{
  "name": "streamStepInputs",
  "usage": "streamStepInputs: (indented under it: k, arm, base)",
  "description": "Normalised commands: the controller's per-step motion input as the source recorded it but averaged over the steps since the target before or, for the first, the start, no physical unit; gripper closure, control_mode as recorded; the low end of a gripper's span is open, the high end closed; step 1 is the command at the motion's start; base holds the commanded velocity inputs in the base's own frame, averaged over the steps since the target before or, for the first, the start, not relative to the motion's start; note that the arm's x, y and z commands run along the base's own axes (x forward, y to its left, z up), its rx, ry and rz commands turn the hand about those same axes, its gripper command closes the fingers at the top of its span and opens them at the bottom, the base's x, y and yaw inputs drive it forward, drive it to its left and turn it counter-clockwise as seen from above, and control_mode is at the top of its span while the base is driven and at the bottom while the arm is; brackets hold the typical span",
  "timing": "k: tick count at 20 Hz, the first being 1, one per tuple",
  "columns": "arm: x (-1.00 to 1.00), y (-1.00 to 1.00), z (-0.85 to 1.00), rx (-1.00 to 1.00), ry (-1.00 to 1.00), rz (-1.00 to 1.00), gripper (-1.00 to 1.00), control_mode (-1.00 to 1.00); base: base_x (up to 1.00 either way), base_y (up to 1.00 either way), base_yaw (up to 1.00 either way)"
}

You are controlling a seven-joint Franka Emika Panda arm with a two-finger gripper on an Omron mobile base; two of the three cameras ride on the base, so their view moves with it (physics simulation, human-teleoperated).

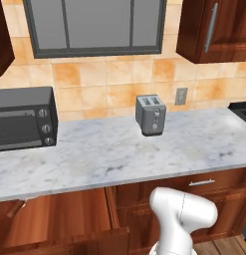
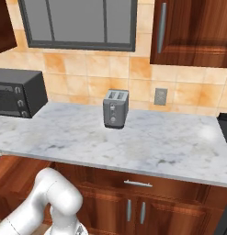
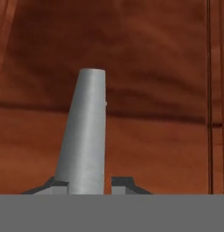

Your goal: Take the pizza cutter from the drawer on the left and place it on the dining counter for cutting.

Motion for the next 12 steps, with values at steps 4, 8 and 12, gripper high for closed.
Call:
streamStepInputs:
  k: [4, 8, 12]
  arm:
    - [-0.72, 0.0, 0.0, 0.03, -0.02, -0.03, 1.0, -1.0]
    - [-0.72, 0.0, 0.0, 0.03, -0.01, -0.03, 1.0, -1.0]
    - [-0.74, 0.0, 0.0, 0.04, -0.01, -0.03, 1.0, -1.0]
  base:
    - [0.0, 0.0, 0.0]
    - [0.0, 0.0, 0.0]
    - [0.0, 0.0, 0.0]
